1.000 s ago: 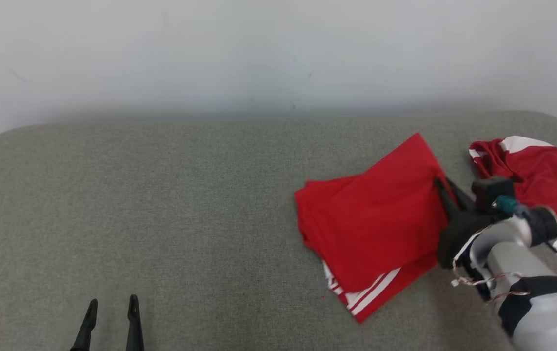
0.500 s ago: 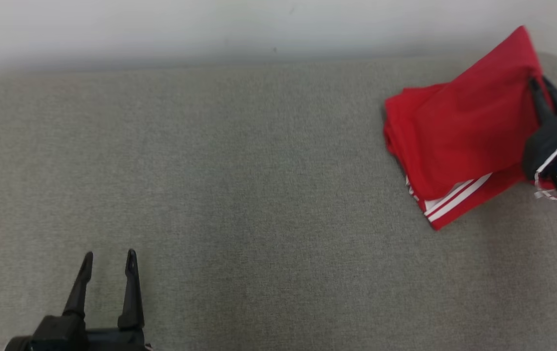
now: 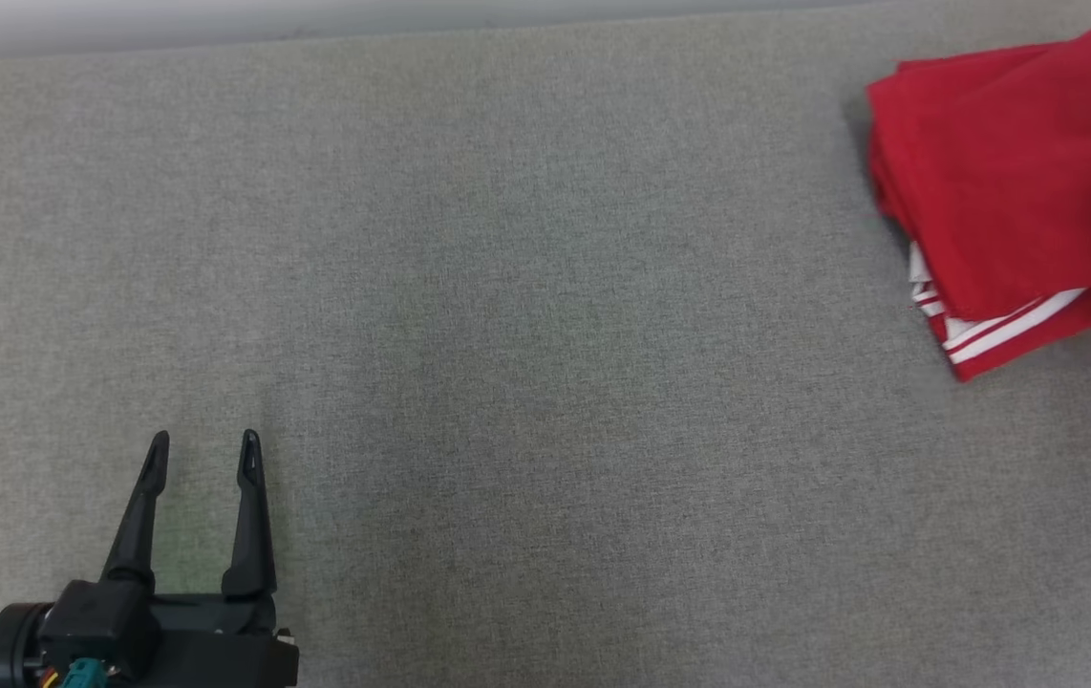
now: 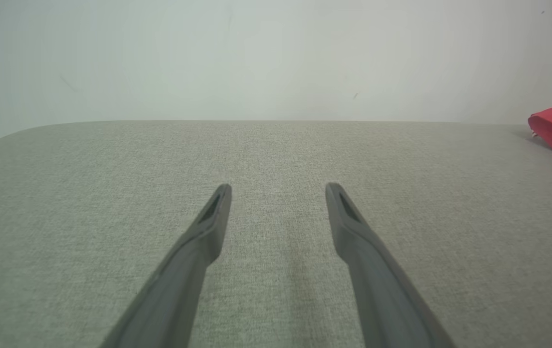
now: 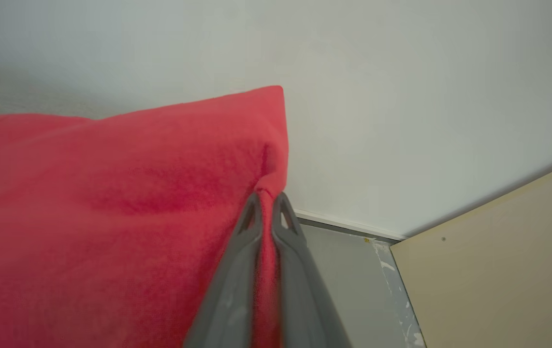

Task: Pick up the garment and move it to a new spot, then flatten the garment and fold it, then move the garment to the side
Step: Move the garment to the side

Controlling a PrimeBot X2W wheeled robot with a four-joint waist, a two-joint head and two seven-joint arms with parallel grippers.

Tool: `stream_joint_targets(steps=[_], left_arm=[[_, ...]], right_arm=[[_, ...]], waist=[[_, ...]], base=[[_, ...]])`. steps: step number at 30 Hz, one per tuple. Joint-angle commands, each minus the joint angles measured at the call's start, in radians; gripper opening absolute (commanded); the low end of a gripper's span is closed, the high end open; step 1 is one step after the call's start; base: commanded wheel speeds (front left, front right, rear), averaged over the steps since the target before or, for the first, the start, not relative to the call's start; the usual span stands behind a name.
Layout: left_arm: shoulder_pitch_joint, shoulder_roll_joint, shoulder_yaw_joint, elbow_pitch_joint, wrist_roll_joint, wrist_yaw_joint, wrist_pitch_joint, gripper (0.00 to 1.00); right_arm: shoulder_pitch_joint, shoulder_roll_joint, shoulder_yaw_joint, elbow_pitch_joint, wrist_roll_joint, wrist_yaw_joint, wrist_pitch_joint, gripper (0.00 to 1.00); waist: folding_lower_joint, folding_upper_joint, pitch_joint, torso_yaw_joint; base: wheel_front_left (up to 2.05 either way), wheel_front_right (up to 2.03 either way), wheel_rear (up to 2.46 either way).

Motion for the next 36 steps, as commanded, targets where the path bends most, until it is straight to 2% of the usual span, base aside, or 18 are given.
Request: stream_joint_targets(steps=[1,6,13,14,15,16,21,28,31,36], left_arm=[[-0.007,0.008,0.002,-0.010,0.002,0.002,-0.001,1.00],[-0.017,0.025,-0.007,-0.049,0.006,0.002,-0.001,1.00],[-0.024,0.041,-0.007,-0.067,0.002,0.001,-0.001,1.00],[-0.025,0.042,-0.006,-0.068,0.001,0.001,-0.001,1.00],[-0.027,0.042,-0.006,-0.068,0.002,0.001,-0.001,1.00],[-0.028,0.042,-0.005,-0.068,0.001,0.001,-0.001,1.00],[-0.033,0.035,-0.005,-0.057,0.002,0.001,-0.001,1.00],[0.007,0.020,0.006,-0.034,-0.012,0.001,-0.001,1.00],[0.028,0.011,0.014,-0.022,-0.012,0.003,-0.001,1.00],[0.074,0.000,0.030,0.000,-0.018,0.006,-0.002,1.00]], right_arm=[[-0.015,-0.018,0.003,0.007,-0.001,-0.002,0.006,0.00],[-0.065,-0.074,-0.009,0.060,-0.020,-0.002,0.024,0.00],[-0.081,-0.062,-0.029,0.107,-0.060,-0.002,0.011,0.00],[-0.084,-0.062,-0.035,0.111,-0.065,-0.002,0.004,0.20],[-0.085,-0.062,-0.037,0.114,-0.075,-0.002,-0.002,0.69],[-0.086,-0.061,-0.041,0.119,-0.083,-0.002,-0.002,1.00],[-0.109,-0.059,-0.078,0.133,-0.128,-0.002,-0.025,1.00],[-0.105,-0.007,-0.157,0.089,-0.142,-0.002,-0.108,1.00],[-0.058,0.041,-0.194,0.029,-0.135,-0.002,-0.118,1.00],[0.068,0.116,-0.277,-0.189,-0.112,-0.002,-0.118,1.00]], waist=[[-0.0001,-0.0002,0.014,-0.002],[-0.0001,-0.0002,0.067,-0.006],[-0.0001,-0.0002,0.100,-0.010],[-0.0001,-0.0002,0.102,-0.010],[-0.0001,-0.0002,0.104,-0.010],[-0.0001,-0.0002,0.105,-0.010],[-0.0001,-0.0002,0.096,-0.007],[-0.0001,-0.0002,0.021,0.000],[-0.0001,-0.0002,-0.024,-0.001],[-0.0001,-0.0002,-0.099,0.003]], base=[[0.00,0.00,0.00],[0.00,0.00,0.00],[0.00,0.00,0.00],[0.00,0.00,0.00],[0.00,0.00,0.00],[0.00,0.00,0.00],[0.00,0.00,0.00],[0.00,0.00,0.00],[0.00,0.00,0.00],[0.00,0.00,0.00]])
